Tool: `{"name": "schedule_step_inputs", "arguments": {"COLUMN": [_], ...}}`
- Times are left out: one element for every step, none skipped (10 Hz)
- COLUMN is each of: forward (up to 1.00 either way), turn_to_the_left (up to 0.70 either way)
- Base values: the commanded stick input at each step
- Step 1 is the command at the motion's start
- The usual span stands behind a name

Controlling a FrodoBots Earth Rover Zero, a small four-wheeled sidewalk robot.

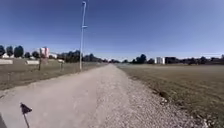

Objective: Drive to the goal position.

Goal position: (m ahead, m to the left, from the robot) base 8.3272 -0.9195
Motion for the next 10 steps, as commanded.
{"name": "schedule_step_inputs", "arguments": {"forward": [0.7,0.7,0.7,0.7,0.7,0.7,0.7,0.7,0.7,0.7], "turn_to_the_left": [0.03,0.03,0.03,0.03,0.03,0.03,0.03,-0.13,-0.35,-0.35]}}
